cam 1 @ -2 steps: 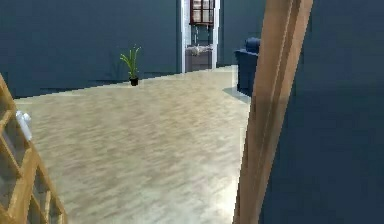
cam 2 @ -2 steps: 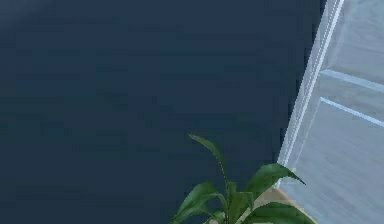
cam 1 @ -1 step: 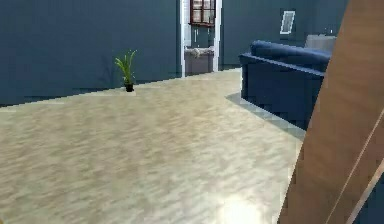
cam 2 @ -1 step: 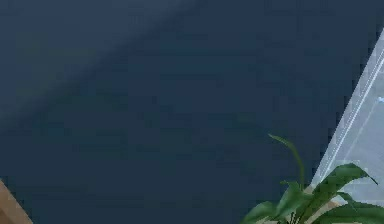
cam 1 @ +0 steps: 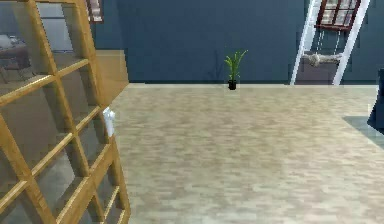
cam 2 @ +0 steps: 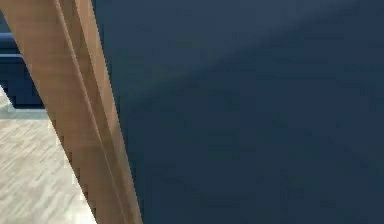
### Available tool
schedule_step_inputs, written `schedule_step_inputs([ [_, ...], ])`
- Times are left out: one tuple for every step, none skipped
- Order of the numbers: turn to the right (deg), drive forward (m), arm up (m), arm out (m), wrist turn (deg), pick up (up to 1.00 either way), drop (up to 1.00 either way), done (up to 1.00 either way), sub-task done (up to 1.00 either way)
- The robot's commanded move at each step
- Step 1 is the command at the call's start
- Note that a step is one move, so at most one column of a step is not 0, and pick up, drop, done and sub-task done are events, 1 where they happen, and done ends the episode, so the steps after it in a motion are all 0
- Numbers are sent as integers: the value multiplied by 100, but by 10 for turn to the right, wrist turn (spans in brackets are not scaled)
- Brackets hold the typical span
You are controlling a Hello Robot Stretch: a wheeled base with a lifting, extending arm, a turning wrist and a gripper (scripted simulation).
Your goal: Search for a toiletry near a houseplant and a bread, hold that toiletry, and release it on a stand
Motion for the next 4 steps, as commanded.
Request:
schedule_step_inputs([
  [0,100,0,0,0,0,0,0,0],
  [-150,0,0,0,0,0,0,0,0],
  [0,15,0,0,0,0,0,0,0],
  [90,0,0,0,0,0,0,0,0],
])
